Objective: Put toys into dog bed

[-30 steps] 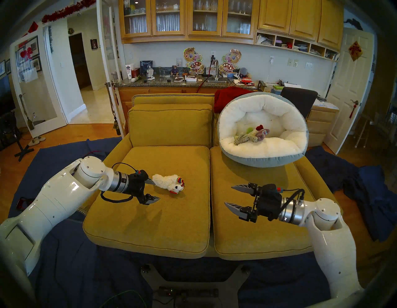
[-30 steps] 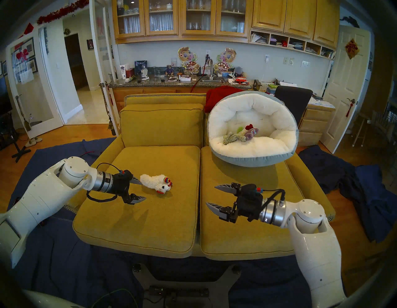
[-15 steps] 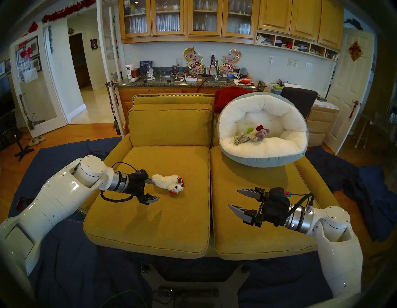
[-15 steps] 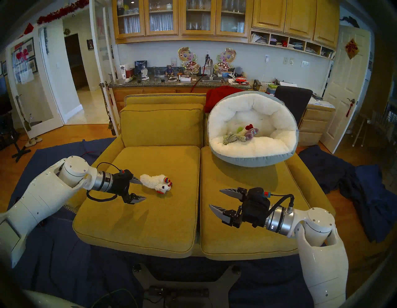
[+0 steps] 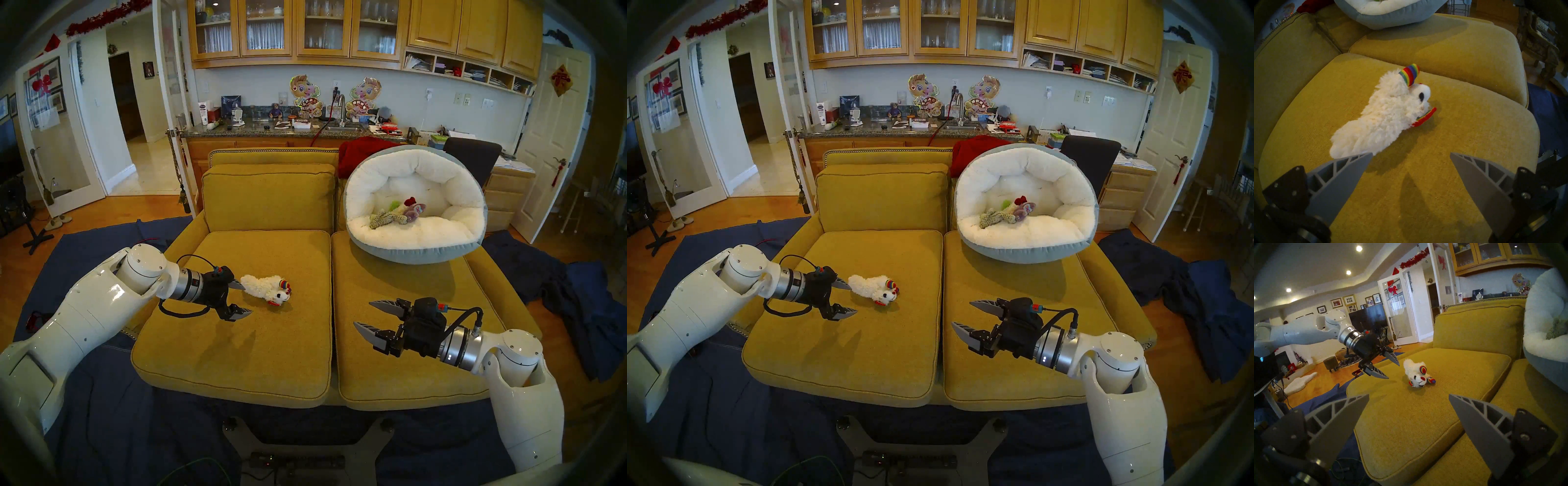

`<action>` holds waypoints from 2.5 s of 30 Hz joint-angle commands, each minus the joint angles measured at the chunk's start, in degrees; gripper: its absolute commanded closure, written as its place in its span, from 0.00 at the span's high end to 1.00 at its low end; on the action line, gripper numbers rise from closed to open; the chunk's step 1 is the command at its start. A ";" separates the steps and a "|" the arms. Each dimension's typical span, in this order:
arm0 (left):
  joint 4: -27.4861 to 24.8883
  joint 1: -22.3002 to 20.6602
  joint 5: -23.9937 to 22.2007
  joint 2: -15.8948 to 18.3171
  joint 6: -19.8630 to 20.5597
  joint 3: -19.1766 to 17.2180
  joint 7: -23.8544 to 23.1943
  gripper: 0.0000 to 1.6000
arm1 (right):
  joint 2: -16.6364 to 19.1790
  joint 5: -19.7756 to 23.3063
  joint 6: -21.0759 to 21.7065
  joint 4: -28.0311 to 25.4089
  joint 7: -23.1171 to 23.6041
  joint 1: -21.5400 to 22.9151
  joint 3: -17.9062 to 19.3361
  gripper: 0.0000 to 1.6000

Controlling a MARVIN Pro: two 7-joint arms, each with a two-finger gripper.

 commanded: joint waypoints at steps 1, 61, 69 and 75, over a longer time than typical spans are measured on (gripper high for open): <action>-0.34 -6.21 2.04 -2.01 -0.11 -4.14 0.46 1.00 | 0.06 0.77 -0.27 -0.48 0.42 1.44 0.45 1.00; 40.42 -26.53 24.95 -25.32 -17.49 4.40 -9.75 0.00 | -1.34 1.01 -1.52 3.62 3.19 3.22 2.84 1.00; 38.56 -27.18 22.30 -24.53 -18.91 1.74 -12.19 0.00 | -1.45 0.76 -1.61 3.64 3.56 3.33 2.72 1.00; 35.48 -27.97 21.57 -23.68 -19.46 0.92 -15.03 0.00 | -1.65 0.59 -1.56 3.47 3.72 3.47 2.36 1.00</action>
